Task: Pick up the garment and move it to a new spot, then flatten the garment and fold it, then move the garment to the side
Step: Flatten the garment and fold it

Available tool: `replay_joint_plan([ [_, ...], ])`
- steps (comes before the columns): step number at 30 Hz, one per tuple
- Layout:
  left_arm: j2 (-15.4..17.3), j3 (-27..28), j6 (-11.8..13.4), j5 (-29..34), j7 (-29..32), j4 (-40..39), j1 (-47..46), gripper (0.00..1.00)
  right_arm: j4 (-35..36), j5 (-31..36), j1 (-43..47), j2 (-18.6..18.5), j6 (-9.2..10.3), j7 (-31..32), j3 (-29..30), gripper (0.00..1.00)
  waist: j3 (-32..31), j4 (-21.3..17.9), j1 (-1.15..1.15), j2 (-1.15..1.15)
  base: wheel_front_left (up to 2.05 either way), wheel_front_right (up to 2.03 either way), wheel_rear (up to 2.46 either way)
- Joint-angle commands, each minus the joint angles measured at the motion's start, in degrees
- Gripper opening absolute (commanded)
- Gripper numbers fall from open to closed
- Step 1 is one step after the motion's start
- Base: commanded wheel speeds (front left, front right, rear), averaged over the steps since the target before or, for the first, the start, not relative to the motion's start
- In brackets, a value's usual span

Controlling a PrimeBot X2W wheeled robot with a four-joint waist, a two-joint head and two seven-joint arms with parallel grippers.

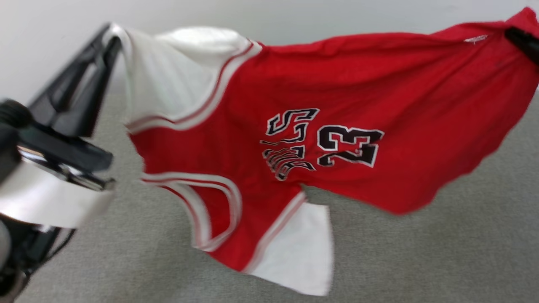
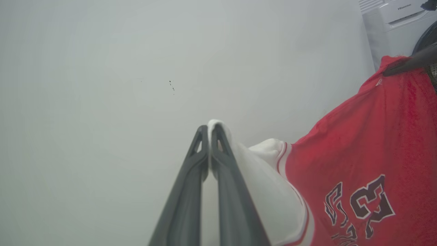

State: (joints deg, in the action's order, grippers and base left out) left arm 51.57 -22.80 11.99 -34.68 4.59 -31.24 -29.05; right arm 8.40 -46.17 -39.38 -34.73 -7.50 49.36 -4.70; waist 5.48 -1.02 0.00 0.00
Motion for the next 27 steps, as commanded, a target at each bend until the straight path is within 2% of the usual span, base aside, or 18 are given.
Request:
replay_joint_plan([
  [1,0.20,1.13,-0.15,-0.05,-0.42,-0.14,-2.14,0.00,1.60,0.37,-1.04,0.36,0.02,-0.10,0.51,0.00,-0.36,-2.28,0.00,0.00,0.00,0.00,0.00],
  [9,0.93,7.34,-0.70,-1.49,-1.13,-0.28,-11.99,0.00,6.50,0.92,-2.97,1.56,0.02,-0.85,3.42,0.00,0.99,-6.58,0.00,0.00,0.00,0.00,0.00],
  [15,1.27,9.77,-1.80,-1.93,-0.40,1.36,-20.98,0.00,7.97,2.23,-5.31,1.71,0.02,-2.79,6.04,0.00,5.26,-7.92,0.00,0.00,0.00,0.00,0.00],
  [22,-0.23,8.55,-5.52,-0.88,0.70,8.13,-35.94,0.00,6.87,4.68,-11.76,1.57,0.02,-7.08,6.82,0.00,14.37,-8.41,0.00,0.00,0.00,0.00,0.00],
  [27,-3.34,5.42,-9.22,1.88,-0.21,17.13,-48.53,0.00,2.67,7.36,-18.67,1.40,0.03,-11.13,4.78,0.00,21.50,-8.11,0.00,0.00,0.00,0.00,0.00],
])
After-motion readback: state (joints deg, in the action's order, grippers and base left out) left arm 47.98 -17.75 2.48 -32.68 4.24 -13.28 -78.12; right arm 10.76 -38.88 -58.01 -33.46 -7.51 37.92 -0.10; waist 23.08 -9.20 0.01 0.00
